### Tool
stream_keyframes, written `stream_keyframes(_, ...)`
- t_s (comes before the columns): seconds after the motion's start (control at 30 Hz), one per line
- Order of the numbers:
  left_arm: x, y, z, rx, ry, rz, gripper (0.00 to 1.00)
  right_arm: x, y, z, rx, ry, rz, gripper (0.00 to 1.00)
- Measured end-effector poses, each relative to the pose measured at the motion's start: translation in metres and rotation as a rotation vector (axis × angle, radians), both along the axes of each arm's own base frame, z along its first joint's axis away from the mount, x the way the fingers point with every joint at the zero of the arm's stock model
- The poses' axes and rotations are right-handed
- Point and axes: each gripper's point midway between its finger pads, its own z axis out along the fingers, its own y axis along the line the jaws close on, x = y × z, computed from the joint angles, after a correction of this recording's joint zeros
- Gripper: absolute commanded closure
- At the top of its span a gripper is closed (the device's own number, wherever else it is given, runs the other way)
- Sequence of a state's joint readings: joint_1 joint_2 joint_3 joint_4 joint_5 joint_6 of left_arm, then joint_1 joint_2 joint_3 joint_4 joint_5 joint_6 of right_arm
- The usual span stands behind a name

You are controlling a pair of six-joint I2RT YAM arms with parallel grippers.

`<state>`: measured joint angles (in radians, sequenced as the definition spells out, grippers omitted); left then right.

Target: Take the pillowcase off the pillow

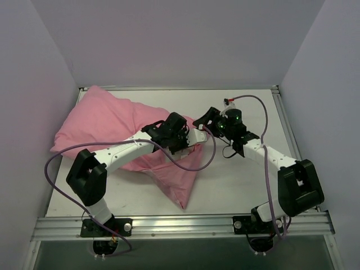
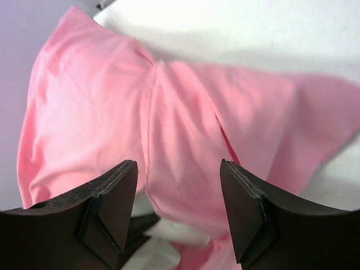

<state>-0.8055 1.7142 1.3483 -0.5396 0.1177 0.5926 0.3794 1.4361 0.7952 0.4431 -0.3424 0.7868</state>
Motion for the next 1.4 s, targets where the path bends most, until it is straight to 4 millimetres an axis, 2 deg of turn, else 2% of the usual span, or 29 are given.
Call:
stream_keyframes(0.1, 0.0, 0.0, 0.001, -0.014, 0.008, 0.017, 0.98, 0.024, 0.004, 0.017, -0.011, -0.056, 0.007, 0.4)
stream_keyframes(0.2, 0.0, 0.0, 0.002, -0.023, 0.016, 0.033, 0.98, 0.033, 0.014, 0.003, -0.028, -0.031, 0.042, 0.38)
stream_keyframes(0.33, 0.003, 0.001, 0.002, -0.04, 0.032, 0.06, 0.98, 0.017, 0.025, -0.032, -0.072, 0.057, 0.093, 0.3)
stream_keyframes(0.4, 0.004, 0.002, 0.002, -0.048, 0.04, 0.071, 0.98, 0.009, 0.028, -0.037, -0.082, 0.066, 0.114, 0.29)
stream_keyframes(0.63, 0.008, 0.006, 0.002, -0.053, 0.046, 0.09, 0.98, -0.003, 0.027, -0.025, -0.102, 0.033, 0.138, 0.32)
stream_keyframes(0.77, 0.008, 0.006, 0.002, -0.054, 0.047, 0.093, 0.98, -0.007, 0.03, -0.026, -0.116, 0.028, 0.152, 0.32)
stream_keyframes(0.93, 0.008, 0.006, 0.004, -0.056, 0.049, 0.097, 0.98, -0.017, 0.042, -0.029, -0.131, 0.029, 0.19, 0.28)
stream_keyframes(1.1, 0.008, 0.007, 0.004, -0.056, 0.051, 0.098, 0.98, -0.028, 0.04, -0.028, -0.133, 0.024, 0.199, 0.24)
stream_keyframes(1.17, 0.008, 0.007, 0.004, -0.056, 0.051, 0.097, 0.98, -0.03, 0.038, -0.021, -0.128, 0.008, 0.197, 0.3)
stream_keyframes(1.23, 0.009, 0.007, 0.004, -0.057, 0.051, 0.098, 0.98, -0.029, 0.037, -0.014, -0.129, -0.011, 0.191, 0.45)
stream_keyframes(1.3, 0.009, 0.007, 0.004, -0.057, 0.051, 0.099, 0.98, -0.028, 0.036, -0.014, -0.136, -0.015, 0.187, 0.45)
stream_keyframes(1.4, 0.01, 0.008, 0.004, -0.057, 0.051, 0.102, 0.98, -0.026, 0.036, -0.026, -0.154, 0.008, 0.188, 0.39)
